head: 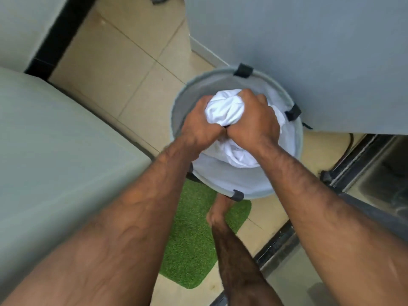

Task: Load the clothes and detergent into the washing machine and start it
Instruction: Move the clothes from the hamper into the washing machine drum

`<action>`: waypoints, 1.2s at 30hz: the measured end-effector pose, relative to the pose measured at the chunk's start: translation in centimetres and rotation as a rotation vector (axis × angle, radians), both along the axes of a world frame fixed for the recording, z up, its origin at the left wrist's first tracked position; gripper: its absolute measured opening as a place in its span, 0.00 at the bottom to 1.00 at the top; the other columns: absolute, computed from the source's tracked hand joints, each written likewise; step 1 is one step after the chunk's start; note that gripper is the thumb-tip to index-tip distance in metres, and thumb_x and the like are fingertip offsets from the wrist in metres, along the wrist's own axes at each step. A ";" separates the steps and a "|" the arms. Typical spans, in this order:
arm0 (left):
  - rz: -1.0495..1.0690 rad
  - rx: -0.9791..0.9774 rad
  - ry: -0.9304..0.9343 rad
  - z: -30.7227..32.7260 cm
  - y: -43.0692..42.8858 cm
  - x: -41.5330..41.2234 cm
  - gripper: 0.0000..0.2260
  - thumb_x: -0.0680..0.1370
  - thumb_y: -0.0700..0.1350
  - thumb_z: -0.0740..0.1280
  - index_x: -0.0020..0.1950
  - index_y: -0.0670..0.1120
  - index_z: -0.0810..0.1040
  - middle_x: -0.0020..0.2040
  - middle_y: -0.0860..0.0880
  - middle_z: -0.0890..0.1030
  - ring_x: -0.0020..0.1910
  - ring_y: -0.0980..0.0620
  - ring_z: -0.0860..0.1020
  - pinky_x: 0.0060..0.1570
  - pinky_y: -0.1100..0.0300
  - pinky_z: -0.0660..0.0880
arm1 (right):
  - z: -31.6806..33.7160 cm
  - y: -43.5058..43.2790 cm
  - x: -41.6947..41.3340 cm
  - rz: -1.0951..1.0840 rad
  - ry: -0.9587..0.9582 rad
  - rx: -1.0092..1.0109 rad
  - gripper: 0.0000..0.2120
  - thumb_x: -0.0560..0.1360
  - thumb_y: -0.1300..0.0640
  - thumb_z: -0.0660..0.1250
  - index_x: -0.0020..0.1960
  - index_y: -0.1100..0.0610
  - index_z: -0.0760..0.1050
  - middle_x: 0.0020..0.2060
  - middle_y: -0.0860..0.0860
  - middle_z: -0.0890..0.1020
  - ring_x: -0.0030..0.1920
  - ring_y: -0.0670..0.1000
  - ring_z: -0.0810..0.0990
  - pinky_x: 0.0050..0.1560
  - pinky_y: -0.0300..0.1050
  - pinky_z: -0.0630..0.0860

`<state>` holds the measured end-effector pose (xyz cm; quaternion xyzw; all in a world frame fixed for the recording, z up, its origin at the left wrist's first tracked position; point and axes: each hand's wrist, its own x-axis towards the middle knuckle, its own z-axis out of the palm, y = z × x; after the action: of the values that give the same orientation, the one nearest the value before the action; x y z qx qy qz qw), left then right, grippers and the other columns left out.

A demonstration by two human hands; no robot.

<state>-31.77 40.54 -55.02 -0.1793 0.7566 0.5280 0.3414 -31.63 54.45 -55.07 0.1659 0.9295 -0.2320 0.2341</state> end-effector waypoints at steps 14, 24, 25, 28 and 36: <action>0.181 0.120 0.205 34.3 -4.5 3.4 0.32 0.60 0.43 0.73 0.62 0.61 0.75 0.56 0.60 0.82 0.57 0.58 0.81 0.61 0.49 0.80 | 35.4 -3.1 1.8 0.194 0.252 0.016 0.30 0.66 0.49 0.74 0.66 0.44 0.70 0.60 0.49 0.75 0.63 0.59 0.77 0.52 0.53 0.76; 0.247 0.117 0.526 55.1 -15.0 5.9 0.32 0.64 0.44 0.72 0.67 0.58 0.74 0.57 0.59 0.82 0.56 0.58 0.81 0.55 0.51 0.83 | 57.1 -12.9 2.5 0.343 0.569 -0.020 0.29 0.65 0.49 0.77 0.63 0.44 0.70 0.51 0.46 0.71 0.50 0.55 0.75 0.44 0.49 0.69; 0.255 0.106 0.549 56.3 -15.9 5.9 0.32 0.64 0.44 0.72 0.68 0.59 0.74 0.57 0.59 0.82 0.56 0.57 0.81 0.55 0.50 0.83 | 58.4 -13.9 2.3 0.357 0.594 -0.021 0.30 0.65 0.49 0.78 0.63 0.44 0.70 0.51 0.46 0.70 0.49 0.54 0.73 0.44 0.49 0.68; 0.321 0.068 0.629 60.0 -20.4 6.8 0.32 0.63 0.44 0.71 0.67 0.57 0.75 0.55 0.58 0.82 0.55 0.55 0.82 0.54 0.50 0.83 | 61.9 -18.5 2.3 0.428 0.678 -0.052 0.30 0.64 0.49 0.78 0.63 0.44 0.70 0.51 0.47 0.70 0.51 0.57 0.76 0.44 0.48 0.67; 0.518 -0.080 0.675 65.3 -34.8 13.2 0.31 0.64 0.43 0.72 0.66 0.60 0.74 0.55 0.55 0.84 0.55 0.52 0.83 0.56 0.45 0.83 | 66.1 -34.2 4.7 0.652 0.773 -0.221 0.28 0.65 0.45 0.76 0.63 0.41 0.70 0.50 0.47 0.71 0.53 0.59 0.78 0.47 0.48 0.69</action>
<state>-18.61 5.70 10.28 -0.1937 0.7759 0.5955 -0.0765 -26.91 20.22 11.04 -0.2556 0.9215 -0.2880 -0.0501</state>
